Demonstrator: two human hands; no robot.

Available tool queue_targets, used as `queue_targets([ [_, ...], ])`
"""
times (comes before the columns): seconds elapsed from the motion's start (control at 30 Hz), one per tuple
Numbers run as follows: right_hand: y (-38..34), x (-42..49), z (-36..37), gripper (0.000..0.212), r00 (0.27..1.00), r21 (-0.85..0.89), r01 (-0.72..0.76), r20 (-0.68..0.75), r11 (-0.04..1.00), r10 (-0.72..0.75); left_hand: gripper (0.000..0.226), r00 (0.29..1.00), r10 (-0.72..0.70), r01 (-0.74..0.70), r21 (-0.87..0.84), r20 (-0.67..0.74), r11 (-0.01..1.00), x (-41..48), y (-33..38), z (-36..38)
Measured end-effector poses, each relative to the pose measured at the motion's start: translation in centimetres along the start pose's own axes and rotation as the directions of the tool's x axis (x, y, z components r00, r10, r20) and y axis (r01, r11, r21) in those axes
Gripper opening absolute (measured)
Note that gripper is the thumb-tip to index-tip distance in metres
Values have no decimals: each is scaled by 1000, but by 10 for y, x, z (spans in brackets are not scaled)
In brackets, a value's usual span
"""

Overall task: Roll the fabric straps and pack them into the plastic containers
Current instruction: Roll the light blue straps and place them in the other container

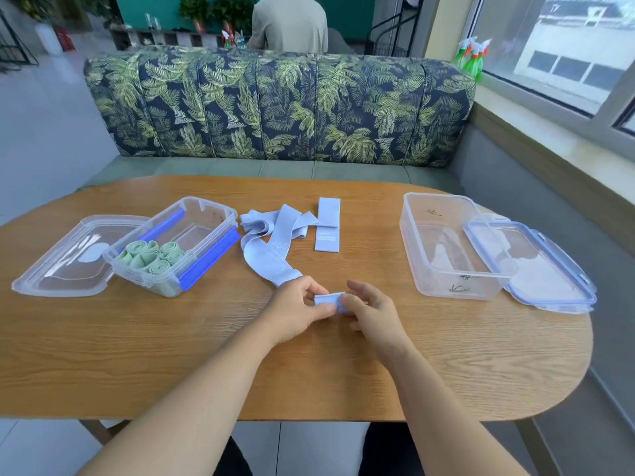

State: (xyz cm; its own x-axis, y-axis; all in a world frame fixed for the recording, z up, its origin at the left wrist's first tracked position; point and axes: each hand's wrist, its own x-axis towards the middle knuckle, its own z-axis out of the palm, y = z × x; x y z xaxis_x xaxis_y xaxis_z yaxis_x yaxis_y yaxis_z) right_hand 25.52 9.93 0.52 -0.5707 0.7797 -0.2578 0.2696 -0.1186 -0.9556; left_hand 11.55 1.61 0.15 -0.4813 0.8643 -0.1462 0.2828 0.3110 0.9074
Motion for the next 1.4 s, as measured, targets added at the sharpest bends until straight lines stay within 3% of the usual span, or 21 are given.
queue_targets([
  [0.1, -13, -10, -4, 23, 993, 157, 23, 114, 987, -41, 20, 999, 36, -34, -86, 15, 996, -15, 10, -8],
  [0.33, -35, -30, 10, 1, 980, 140, 150, 110, 979, -166, 24, 998, 60, -66, -295, -29, 953, -46, 19, -24],
  [0.57, -55, -44, 37, 9, 955, -102, 290, 102, 952, -280, 11, 992, 10, -55, -365, -123, 930, -70, 20, -46],
  [0.8, -79, -47, 54, 17, 921, -115, 322, 266, 940, -283, 9, 983, -29, -41, -380, -179, 924, -82, 23, -80],
  [1.03, -84, -40, 55, 10, 918, -127, 340, 259, 932, -300, 13, 982, -35, -34, -351, -187, 936, -76, 28, -80],
  [1.4, -94, -20, 7, 13, 921, -171, 341, 256, 924, -292, 15, 988, -50, -30, -503, -145, 864, -38, 46, -41],
])
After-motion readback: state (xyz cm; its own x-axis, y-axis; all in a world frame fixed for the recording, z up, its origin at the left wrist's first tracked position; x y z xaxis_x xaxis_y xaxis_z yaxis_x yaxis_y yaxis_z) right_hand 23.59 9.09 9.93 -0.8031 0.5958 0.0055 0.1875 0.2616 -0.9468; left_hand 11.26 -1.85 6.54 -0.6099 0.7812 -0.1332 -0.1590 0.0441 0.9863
